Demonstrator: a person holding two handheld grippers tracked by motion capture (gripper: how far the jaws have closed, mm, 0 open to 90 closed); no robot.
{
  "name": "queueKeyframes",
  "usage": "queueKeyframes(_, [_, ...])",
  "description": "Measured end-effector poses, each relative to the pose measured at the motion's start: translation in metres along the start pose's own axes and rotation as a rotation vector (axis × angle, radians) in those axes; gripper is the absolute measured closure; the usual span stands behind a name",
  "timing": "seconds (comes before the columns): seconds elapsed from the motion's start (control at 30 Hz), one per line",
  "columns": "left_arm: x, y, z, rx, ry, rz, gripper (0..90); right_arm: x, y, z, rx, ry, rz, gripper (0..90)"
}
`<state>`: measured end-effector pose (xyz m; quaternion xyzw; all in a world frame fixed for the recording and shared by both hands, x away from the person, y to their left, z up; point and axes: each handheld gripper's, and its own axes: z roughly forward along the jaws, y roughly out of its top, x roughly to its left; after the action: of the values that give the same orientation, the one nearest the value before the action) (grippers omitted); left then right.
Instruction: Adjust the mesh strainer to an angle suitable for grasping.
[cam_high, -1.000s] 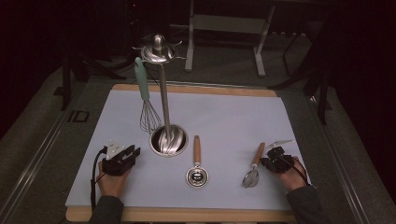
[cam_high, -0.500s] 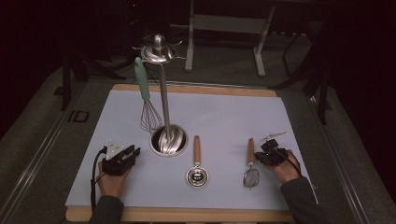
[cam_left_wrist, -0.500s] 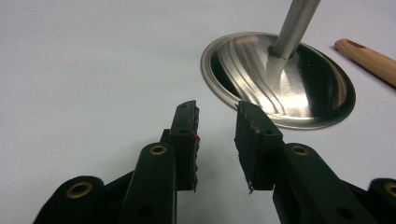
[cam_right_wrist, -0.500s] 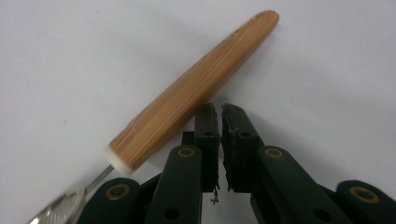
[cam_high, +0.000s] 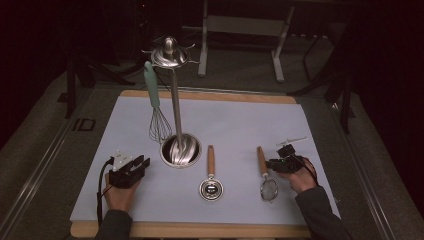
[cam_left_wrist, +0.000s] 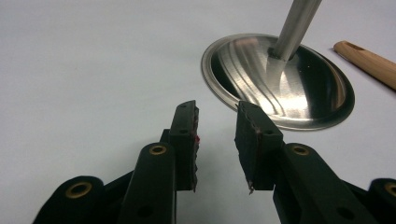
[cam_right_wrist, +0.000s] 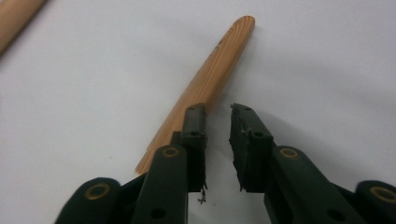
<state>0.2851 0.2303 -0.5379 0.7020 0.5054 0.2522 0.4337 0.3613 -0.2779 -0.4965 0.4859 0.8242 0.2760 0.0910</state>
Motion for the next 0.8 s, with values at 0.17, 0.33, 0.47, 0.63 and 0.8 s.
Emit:
queueKeyframes(0.17, [-0.0001,0.0,0.0001,0.001,0.001,0.0,69.1,-0.0005,-0.0013,-0.0034,-0.008,0.034,0.017,72.7])
queueKeyframes(0.33, [-0.0001,-0.0001,0.0,0.002,0.0,0.003,69.1,-0.0029,-0.0016,-0.0056,-0.001,0.09,0.051,70.7])
queueKeyframes(0.47, [-0.0001,0.0,0.0001,0.003,0.001,0.004,69.0,-0.0029,-0.0009,-0.006,-0.005,0.119,0.068,69.6])
queueKeyframes(0.63, [-0.0002,-0.0001,0.0001,0.002,0.001,0.003,68.7,-0.0007,0.002,-0.0035,0.012,0.159,0.071,68.1])
queueKeyframes(0.8, [-0.0001,-0.0001,0.0001,0.001,0.001,0.003,68.7,0.0006,0.004,0.0012,0.054,0.155,0.074,66.9])
